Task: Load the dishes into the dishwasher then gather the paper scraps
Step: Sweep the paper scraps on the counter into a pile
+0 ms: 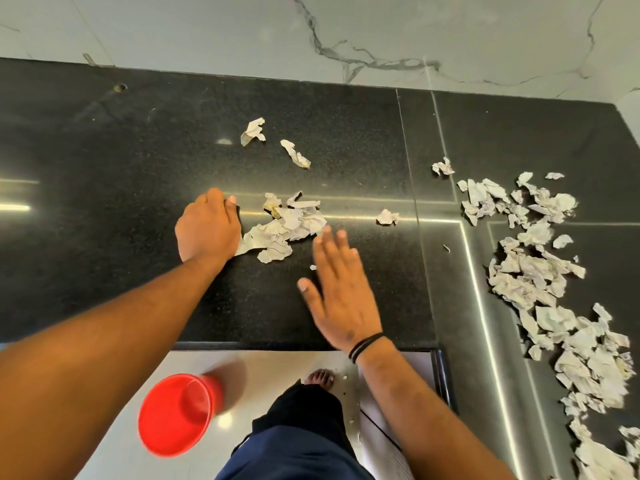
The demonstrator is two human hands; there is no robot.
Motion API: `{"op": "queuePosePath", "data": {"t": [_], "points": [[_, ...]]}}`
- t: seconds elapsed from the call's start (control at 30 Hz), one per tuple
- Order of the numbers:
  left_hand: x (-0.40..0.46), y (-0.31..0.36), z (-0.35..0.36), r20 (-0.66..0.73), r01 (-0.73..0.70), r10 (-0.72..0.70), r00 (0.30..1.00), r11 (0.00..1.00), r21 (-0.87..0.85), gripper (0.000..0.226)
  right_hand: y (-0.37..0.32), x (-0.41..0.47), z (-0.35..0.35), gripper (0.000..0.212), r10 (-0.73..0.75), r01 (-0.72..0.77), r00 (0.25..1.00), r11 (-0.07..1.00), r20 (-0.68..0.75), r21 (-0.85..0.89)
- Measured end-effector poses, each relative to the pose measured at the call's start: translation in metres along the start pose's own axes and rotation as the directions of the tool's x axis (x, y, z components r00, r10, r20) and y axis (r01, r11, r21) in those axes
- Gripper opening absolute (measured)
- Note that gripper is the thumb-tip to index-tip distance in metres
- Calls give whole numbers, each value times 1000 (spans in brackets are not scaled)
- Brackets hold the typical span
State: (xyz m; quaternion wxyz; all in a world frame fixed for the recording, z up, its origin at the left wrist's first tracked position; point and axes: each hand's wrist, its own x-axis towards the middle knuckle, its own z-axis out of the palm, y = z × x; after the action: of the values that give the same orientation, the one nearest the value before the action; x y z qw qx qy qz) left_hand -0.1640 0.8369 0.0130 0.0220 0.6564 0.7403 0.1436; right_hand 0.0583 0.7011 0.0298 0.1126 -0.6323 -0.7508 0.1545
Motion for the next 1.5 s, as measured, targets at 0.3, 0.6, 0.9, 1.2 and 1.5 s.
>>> {"op": "queuePosePath", "data": {"t": [0.3,0.6,0.9,1.2,1.5], "points": [[1,-1,0,6,-12,12,1000,1000,7,37,34,7,2,69,213,-200,976,960,50,-194],[0,-2,0,4,-25,25,1000,999,-24,37,-10,51,-3,68,54,-51,998,989,24,-139],[1,-3,-2,20,-29,29,999,999,-29,38,46,38,-7,78,341,-346,938,925,-55,-161],[1,-2,-5,28,-29,30,999,999,-34,39,-15,88,-9,72,115,-116,993,987,-10,-113],[1,-3,-4,42,-27,28,999,999,-30,38,33,93,-21,63,378,-390,921,896,-98,-212]]}}
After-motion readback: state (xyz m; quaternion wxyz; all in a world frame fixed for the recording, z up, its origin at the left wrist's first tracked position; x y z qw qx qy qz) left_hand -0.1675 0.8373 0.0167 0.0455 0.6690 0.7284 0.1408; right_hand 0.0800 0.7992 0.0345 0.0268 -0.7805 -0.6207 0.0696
